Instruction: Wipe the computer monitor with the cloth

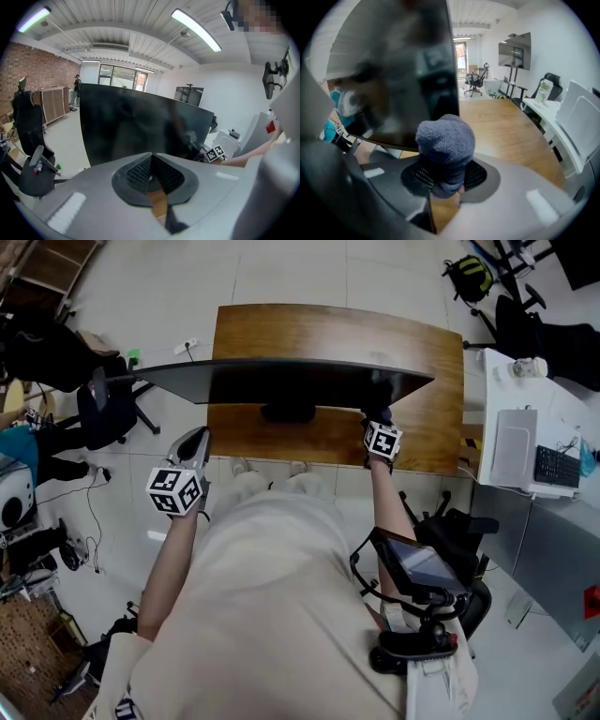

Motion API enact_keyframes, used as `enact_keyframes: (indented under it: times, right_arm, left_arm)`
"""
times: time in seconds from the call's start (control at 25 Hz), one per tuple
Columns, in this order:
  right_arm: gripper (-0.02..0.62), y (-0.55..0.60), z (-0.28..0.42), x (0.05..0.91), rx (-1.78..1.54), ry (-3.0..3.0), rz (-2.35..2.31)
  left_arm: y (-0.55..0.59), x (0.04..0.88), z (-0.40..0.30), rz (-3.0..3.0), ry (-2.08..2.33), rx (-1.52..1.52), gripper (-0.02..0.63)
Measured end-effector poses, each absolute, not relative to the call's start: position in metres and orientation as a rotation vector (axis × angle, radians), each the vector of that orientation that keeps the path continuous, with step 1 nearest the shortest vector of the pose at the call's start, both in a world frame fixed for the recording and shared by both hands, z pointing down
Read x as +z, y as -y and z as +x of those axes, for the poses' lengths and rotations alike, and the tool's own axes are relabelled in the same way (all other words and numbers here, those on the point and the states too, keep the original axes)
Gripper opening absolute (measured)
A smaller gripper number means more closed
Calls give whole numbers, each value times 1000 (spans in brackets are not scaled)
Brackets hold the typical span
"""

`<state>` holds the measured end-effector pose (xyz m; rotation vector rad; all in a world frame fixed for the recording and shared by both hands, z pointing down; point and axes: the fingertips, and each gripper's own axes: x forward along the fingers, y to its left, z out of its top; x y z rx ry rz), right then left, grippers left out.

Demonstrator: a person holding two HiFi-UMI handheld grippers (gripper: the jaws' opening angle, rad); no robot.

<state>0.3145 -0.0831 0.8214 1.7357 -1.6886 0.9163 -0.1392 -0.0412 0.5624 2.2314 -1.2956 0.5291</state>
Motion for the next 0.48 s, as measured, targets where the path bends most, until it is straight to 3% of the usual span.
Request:
enact_keyframes:
  times: [0.48]
  right_arm:
    - [104,82,252,829,1005,1662,1693]
  left_arm:
    - [35,564,-185,2184,1334,509,-18]
